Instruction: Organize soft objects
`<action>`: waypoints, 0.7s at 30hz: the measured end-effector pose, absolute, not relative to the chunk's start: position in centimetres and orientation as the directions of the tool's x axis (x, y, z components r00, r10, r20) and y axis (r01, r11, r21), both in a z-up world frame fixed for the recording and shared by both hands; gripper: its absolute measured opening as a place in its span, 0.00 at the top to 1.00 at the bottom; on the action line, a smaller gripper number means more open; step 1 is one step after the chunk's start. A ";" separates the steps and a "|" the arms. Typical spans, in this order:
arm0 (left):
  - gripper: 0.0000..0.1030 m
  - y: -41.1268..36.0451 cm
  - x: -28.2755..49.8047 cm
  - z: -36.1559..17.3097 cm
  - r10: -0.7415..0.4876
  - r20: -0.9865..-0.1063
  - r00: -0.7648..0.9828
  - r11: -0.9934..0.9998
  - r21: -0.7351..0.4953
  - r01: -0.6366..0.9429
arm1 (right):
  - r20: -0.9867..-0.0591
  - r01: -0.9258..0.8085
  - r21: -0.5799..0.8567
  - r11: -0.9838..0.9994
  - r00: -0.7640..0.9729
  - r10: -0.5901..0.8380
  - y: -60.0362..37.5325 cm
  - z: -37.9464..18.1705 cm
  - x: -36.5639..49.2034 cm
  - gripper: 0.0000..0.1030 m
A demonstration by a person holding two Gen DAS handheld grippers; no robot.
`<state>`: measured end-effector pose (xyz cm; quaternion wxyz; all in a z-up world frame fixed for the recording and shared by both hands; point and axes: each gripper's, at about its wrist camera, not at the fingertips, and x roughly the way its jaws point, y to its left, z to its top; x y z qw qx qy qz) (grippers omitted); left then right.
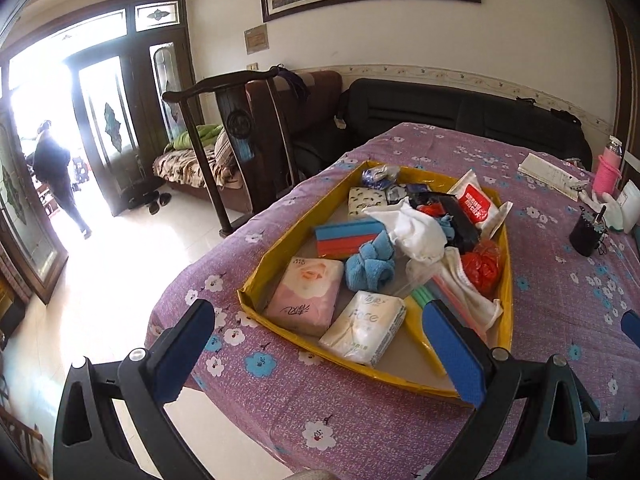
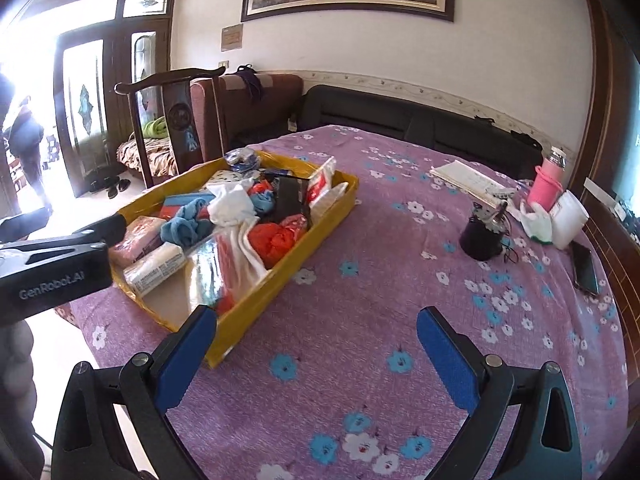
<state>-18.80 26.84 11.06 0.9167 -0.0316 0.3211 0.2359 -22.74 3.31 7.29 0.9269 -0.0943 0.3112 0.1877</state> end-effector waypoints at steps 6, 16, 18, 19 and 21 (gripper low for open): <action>0.00 27.7 -18.4 10.4 0.397 -0.634 0.664 0.886 0.076 -0.458 | -0.627 -0.421 -0.068 0.905 0.724 0.289 4.2 6.7 -22.8 0.01; 0.00 27.4 -18.2 10.3 0.395 -0.647 0.653 0.887 0.083 -0.454 | -0.630 -0.424 -0.061 0.903 0.719 0.295 4.3 6.7 -22.8 0.01; 0.00 27.3 -18.2 10.3 0.397 -0.646 0.652 0.887 0.086 -0.454 | -0.631 -0.425 -0.056 0.904 0.716 0.298 4.2 6.6 -22.8 0.01; 0.00 27.2 -18.2 10.3 0.398 -0.646 0.651 0.886 0.088 -0.455 | -0.632 -0.425 -0.053 0.903 0.715 0.299 4.1 6.5 -22.8 0.01; 0.00 27.0 -18.1 10.3 0.398 -0.647 0.650 0.887 0.091 -0.453 | -0.633 -0.425 -0.049 0.904 0.714 0.301 4.0 6.4 -22.8 0.01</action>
